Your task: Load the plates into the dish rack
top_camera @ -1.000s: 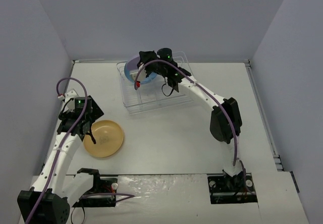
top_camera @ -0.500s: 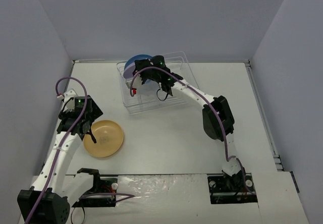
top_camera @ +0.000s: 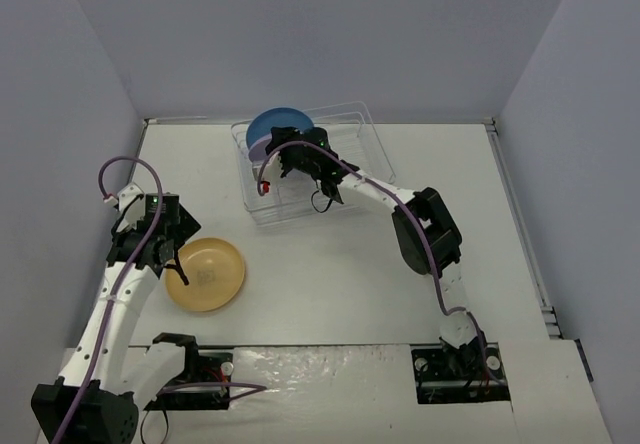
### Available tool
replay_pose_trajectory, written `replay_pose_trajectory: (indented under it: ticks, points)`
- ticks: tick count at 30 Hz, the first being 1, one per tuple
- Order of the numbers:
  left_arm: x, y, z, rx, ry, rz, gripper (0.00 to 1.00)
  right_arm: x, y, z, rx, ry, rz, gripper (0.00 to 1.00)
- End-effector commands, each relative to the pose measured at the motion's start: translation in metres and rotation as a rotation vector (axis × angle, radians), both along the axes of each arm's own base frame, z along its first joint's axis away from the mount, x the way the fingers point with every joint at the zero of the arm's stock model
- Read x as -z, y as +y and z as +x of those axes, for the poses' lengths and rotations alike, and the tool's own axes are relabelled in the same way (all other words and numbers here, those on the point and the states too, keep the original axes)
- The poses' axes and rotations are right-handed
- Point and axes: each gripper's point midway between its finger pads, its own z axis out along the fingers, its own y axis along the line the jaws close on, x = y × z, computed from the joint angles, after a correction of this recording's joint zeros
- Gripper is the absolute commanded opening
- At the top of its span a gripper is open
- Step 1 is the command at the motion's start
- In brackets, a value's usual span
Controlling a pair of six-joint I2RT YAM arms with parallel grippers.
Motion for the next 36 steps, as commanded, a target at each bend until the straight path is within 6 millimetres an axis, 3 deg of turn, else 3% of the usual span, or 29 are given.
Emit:
replay_pose_trajectory:
  ticks: [1,3,7,10,13,15,17,20,23,26,28,31,36]
  points:
    - [-0.012,0.002,-0.016,-0.061,-0.023,-0.038,0.97,-0.057,-0.001,-0.007,-0.002,-0.050,0.182,0.48]
    - [-0.004,0.000,-0.026,-0.068,-0.010,-0.060,0.97,-0.059,-0.003,-0.018,-0.017,-0.032,0.206,0.64]
    - [0.011,0.002,-0.050,-0.119,0.038,-0.082,0.97,-0.090,-0.012,-0.037,-0.026,-0.036,0.268,0.98]
    - [0.011,0.004,-0.064,-0.146,0.048,-0.083,0.97,-0.127,-0.024,-0.059,-0.054,-0.062,0.359,1.00]
    - [0.017,0.007,-0.080,-0.175,0.077,-0.085,0.97,-0.143,-0.035,-0.081,-0.086,-0.025,0.446,1.00]
    - [0.031,0.002,-0.089,-0.187,0.110,-0.114,0.97,-0.181,-0.049,-0.104,-0.116,-0.029,0.540,1.00]
    - [0.045,-0.002,-0.094,-0.202,0.139,-0.145,0.97,-0.197,-0.061,-0.118,-0.119,0.030,0.615,1.00]
    - [0.066,-0.008,-0.106,-0.294,0.179,-0.209,0.97,-0.218,-0.089,-0.129,-0.047,0.114,0.758,1.00]
    - [0.080,-0.010,-0.112,-0.369,0.169,-0.256,0.97,-0.242,-0.153,-0.116,0.226,0.264,1.147,1.00]
    - [0.088,-0.008,-0.119,-0.421,0.159,-0.268,0.97,-0.242,-0.241,-0.093,0.593,0.426,1.607,1.00]
    - [0.091,-0.004,-0.123,-0.453,0.123,-0.267,0.97,-0.230,-0.286,-0.088,0.685,0.509,1.755,1.00]
    - [0.098,-0.001,-0.124,-0.463,0.093,-0.260,0.97,-0.204,-0.315,-0.099,0.746,0.515,1.837,1.00]
    - [0.105,-0.003,-0.128,-0.467,0.117,-0.265,0.97,-0.156,-0.364,-0.127,1.004,0.462,1.986,1.00]
